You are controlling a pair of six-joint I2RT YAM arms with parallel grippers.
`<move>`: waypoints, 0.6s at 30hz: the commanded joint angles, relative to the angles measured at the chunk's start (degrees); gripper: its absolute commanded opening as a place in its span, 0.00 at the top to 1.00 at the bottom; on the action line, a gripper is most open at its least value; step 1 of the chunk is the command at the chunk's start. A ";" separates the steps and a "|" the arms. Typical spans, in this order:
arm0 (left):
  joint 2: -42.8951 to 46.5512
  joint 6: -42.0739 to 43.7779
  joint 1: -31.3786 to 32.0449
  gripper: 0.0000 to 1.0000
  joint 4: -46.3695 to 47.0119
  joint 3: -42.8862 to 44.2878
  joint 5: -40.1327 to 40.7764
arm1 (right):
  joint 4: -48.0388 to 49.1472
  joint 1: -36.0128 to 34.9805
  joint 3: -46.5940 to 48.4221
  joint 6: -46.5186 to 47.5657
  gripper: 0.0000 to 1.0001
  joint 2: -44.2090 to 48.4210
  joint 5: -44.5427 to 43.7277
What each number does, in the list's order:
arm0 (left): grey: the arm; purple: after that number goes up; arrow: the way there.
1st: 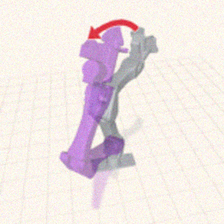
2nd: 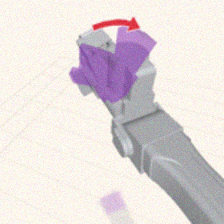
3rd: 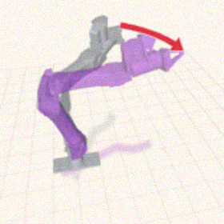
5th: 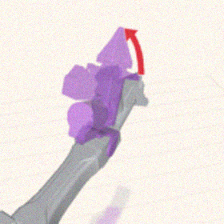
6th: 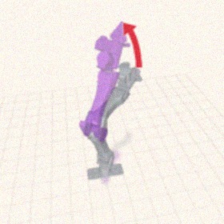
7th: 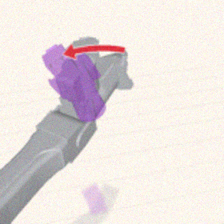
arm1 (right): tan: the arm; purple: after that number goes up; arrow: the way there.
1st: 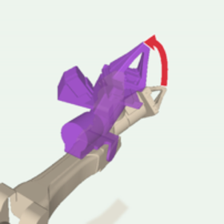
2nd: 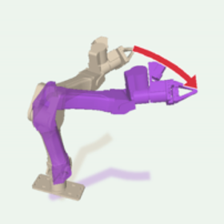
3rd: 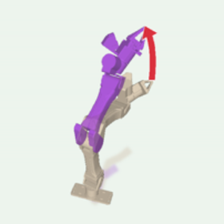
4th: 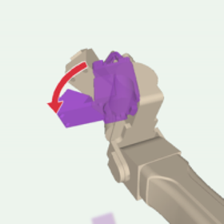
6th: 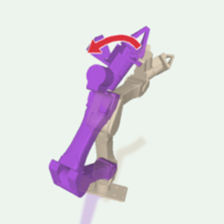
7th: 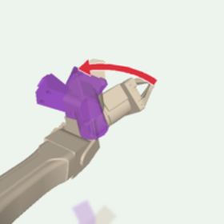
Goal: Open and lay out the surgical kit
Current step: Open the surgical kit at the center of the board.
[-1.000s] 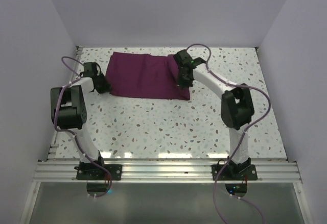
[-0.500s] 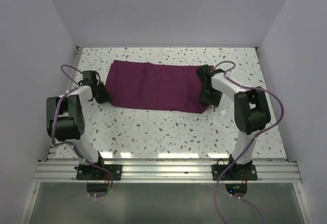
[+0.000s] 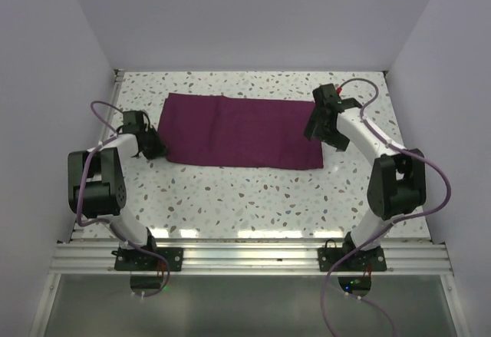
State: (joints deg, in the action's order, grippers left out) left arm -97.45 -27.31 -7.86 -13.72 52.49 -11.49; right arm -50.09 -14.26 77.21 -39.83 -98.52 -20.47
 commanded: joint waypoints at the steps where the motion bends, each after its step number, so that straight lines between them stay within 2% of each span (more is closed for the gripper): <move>1: -0.37 2.08 -0.32 1.00 -2.02 -1.86 -1.17 | 9.99 -0.24 5.39 1.95 0.03 2.21 2.89; 6: -0.11 2.61 -0.40 1.00 -2.37 -2.48 -1.96 | 7.74 -0.07 19.42 1.25 0.06 -9.12 0.97; 9: 0.42 3.14 -0.40 1.00 -2.89 -2.74 -2.05 | 5.79 1.07 25.95 0.38 0.12 -17.65 0.52; 13: 1.73 3.75 -0.23 1.00 -4.39 -2.92 -2.05 | 5.35 3.53 35.00 -1.56 0.25 -26.27 2.01; 18: 3.58 4.02 -0.23 1.00 -6.32 -3.01 -1.87 | 4.03 5.21 47.39 -1.74 0.30 -36.28 0.52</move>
State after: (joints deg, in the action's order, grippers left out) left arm -95.83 -25.34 -8.01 -14.41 50.85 -12.88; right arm -44.88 -10.09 116.49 -40.47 -132.97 -18.52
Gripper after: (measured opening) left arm 0.027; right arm 0.715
